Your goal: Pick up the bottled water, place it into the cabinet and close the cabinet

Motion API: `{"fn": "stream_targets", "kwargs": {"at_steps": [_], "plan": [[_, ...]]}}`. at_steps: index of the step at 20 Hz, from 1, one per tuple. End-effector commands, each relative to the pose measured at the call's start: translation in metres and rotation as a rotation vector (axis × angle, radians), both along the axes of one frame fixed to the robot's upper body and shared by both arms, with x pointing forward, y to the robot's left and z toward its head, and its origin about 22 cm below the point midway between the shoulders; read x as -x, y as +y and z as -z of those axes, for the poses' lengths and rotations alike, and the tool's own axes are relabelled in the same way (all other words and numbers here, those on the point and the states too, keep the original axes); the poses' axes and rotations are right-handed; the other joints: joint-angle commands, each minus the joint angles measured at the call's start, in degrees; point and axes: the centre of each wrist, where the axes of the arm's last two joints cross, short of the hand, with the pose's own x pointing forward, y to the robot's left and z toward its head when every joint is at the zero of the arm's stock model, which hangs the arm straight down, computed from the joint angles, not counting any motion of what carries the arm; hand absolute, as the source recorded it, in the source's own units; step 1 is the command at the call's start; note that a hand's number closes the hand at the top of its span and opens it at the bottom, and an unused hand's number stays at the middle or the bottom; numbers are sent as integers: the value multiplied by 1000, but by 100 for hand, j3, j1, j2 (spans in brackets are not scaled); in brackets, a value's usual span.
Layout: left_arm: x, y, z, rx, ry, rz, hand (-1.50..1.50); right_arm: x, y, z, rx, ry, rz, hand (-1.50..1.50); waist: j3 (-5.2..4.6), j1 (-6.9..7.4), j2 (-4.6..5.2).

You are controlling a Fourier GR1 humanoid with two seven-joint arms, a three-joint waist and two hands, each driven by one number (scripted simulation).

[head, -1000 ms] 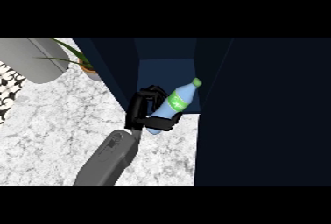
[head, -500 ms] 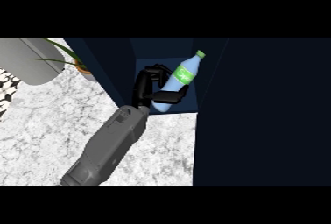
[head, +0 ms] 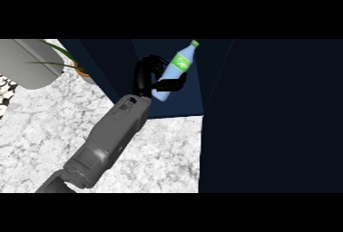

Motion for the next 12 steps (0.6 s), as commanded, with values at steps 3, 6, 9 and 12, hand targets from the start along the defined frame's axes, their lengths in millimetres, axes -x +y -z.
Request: {"fn": "stream_targets", "kwargs": {"at_steps": [3, 6, 9, 12], "plan": [[-13, 11, -4, -184, -22, -117, -150, -1, -1, -20, -59, -22, -8, -150, -5, -80, 54], [-23, 14, -21, -207, -38, -168, -150, -3, -5, -17, -56, -30, -23, -150, -2, -42, 65], [-23, 11, -20, -182, -60, -142, -150, -1, 2, -13, -72, -33, -29, -150, -11, -124, 87], [-28, 12, -34, -122, -133, -74, -150, 0, -1, -25, -67, -53, -32, -150, -17, -80, 73]]}}
